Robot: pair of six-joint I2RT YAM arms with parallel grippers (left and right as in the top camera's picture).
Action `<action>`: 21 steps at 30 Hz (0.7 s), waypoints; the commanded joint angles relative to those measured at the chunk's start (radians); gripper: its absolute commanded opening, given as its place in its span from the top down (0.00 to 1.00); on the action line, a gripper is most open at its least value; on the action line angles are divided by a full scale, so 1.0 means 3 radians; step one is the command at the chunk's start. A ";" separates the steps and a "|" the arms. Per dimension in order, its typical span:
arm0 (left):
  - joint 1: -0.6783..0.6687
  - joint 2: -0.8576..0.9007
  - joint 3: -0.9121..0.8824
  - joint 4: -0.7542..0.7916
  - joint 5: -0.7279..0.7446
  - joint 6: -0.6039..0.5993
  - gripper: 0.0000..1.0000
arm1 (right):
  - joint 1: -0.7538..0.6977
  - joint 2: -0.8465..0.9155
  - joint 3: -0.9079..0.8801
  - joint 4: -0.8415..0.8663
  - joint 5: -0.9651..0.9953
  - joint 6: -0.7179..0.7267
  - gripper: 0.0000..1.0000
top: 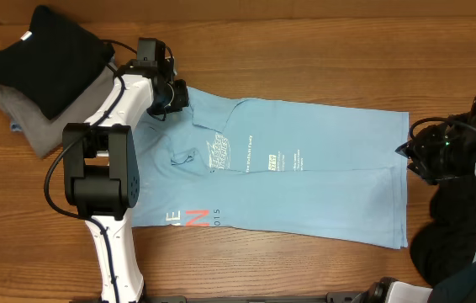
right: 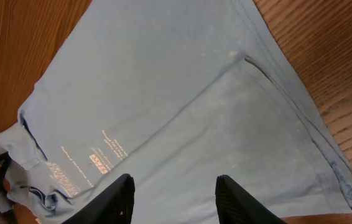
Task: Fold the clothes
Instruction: 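Pull the shirt's edges apart with both grippers to straighten it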
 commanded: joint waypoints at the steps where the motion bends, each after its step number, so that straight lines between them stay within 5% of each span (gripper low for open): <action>1: -0.0046 0.0086 0.0064 0.0015 -0.0032 -0.0086 0.96 | 0.0017 -0.0027 0.0057 0.0005 -0.0017 -0.0037 0.54; 21: 0.0036 0.0083 0.0744 -0.0713 -0.0189 -0.0104 0.96 | 0.0017 0.0033 0.0056 0.0460 0.0244 -0.0037 0.48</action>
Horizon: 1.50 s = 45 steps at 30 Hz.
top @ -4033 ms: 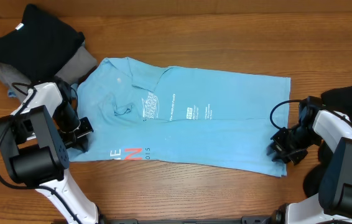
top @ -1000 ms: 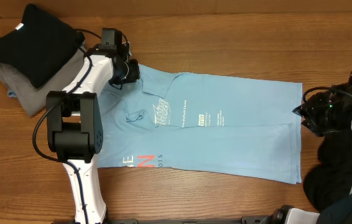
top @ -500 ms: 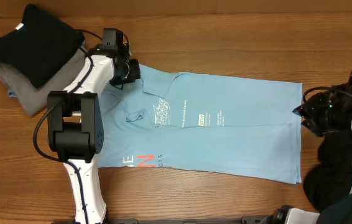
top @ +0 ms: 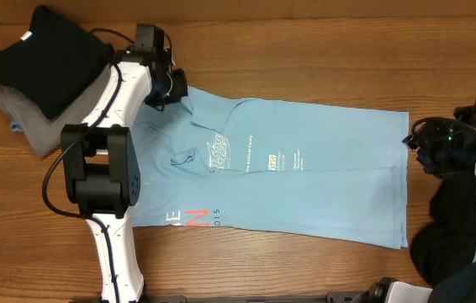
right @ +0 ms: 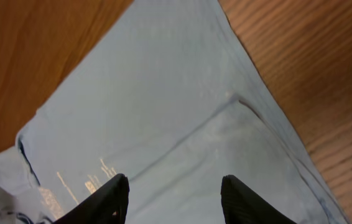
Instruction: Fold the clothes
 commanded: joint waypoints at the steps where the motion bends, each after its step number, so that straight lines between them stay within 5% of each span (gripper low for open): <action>1: 0.0028 0.0024 0.0181 -0.0120 -0.0202 -0.0022 0.96 | 0.0015 0.0046 0.0050 0.0165 0.0051 -0.0036 0.48; 17: 0.0159 0.0023 0.0587 -0.0492 -0.0075 -0.0202 0.96 | 0.0015 0.0835 -0.0106 0.1672 0.0051 -0.0234 0.42; 45: 0.0144 0.0023 0.0666 -0.0657 0.0011 -0.0075 0.96 | 0.0011 0.1832 -0.0106 0.2597 0.0195 -0.0210 0.48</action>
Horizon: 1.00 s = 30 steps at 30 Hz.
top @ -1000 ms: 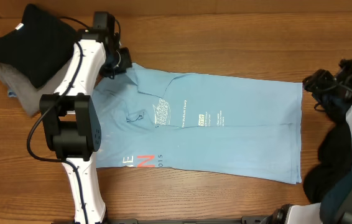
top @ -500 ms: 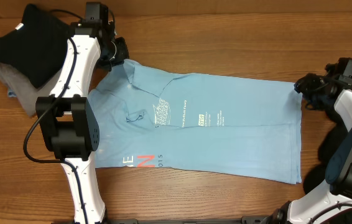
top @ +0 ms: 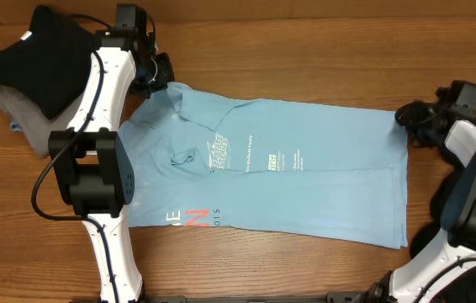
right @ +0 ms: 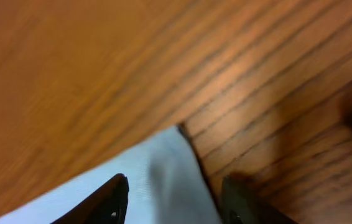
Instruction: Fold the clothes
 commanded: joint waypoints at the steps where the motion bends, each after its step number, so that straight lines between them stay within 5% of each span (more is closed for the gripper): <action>1: -0.0013 0.0022 0.0075 -0.0015 0.0027 0.0071 0.96 | 0.0013 0.0090 -0.0008 0.0064 0.0017 0.0010 0.48; 23: -0.0013 0.0022 0.0075 -0.0064 0.0027 0.0156 0.96 | 0.0017 0.0322 -0.0008 0.0342 -0.0072 0.0010 0.56; 30: -0.0013 0.0022 0.0075 -0.0071 0.0028 0.0158 0.96 | 0.0015 0.0322 0.0060 0.0296 -0.0187 -0.0003 0.79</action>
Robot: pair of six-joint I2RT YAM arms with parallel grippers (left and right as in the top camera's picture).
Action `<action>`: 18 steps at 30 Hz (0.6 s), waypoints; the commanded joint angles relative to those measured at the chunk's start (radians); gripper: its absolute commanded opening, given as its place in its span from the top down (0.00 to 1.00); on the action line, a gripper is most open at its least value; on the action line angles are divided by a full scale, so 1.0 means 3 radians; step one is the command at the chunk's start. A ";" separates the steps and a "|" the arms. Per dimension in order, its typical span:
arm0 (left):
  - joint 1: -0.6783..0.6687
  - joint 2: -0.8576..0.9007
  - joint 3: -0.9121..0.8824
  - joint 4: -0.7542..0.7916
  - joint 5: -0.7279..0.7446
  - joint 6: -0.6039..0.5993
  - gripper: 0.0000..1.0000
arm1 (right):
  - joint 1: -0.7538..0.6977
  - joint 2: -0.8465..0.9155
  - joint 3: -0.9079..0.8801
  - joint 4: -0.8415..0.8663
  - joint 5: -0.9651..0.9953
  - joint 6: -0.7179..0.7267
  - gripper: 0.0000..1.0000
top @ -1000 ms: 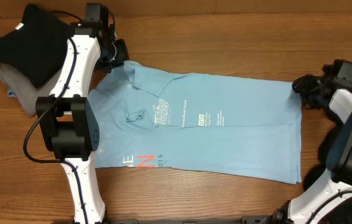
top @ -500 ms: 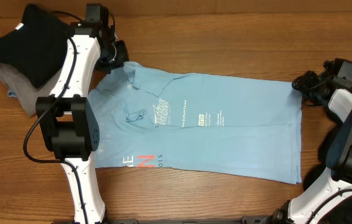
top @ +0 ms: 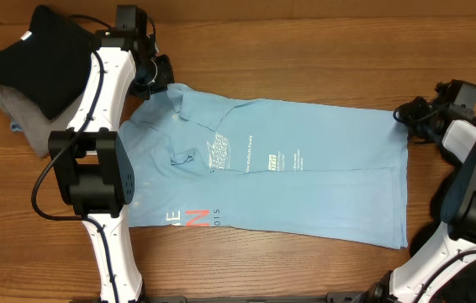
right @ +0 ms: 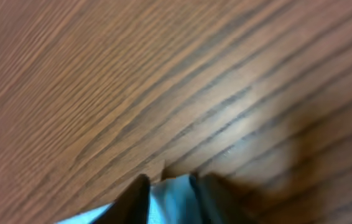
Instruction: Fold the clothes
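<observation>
A light blue polo shirt (top: 280, 172) lies flat on the wooden table, collar to the left and hem to the right. My left gripper (top: 156, 81) sits at the shirt's far left corner by the collar and appears shut on that cloth. My right gripper (top: 403, 114) is at the shirt's far right hem corner. In the right wrist view its two dark fingers (right: 134, 200) stand close together, with the blue corner (right: 171, 200) pinched between them on the wood.
A stack of folded clothes (top: 40, 63), black on grey, sits at the far left of the table. Dark cloth lies at the near right, behind my right arm. Bare wood runs along the far edge.
My right gripper's fingers stood wide apart astride the hem corner; now they are shut on it. The left gripper and the shirt lie as before.
At first my left gripper was by the collar and my right gripper hung open over the hem end. Then the left gripper stood farther out with the shoulder corner drawn flat, and the right reached the far hem corner. Now both hold corners.
</observation>
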 commanded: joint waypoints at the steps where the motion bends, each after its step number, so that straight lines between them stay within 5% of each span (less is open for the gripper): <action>1: -0.0013 0.0022 0.0075 -0.0009 0.0028 0.0080 0.96 | 0.0017 0.0142 0.0046 -0.0111 -0.0086 0.0008 0.83; 5: -0.0013 0.0022 0.0075 -0.0031 0.0033 0.0093 0.96 | 0.0006 0.0116 0.0174 -0.0323 -0.0093 0.0000 0.96; 18: 0.0022 0.0020 0.0361 -0.0453 0.0053 0.0131 0.96 | 0.0006 -0.0552 0.0359 -0.0856 -0.0379 -0.0088 0.96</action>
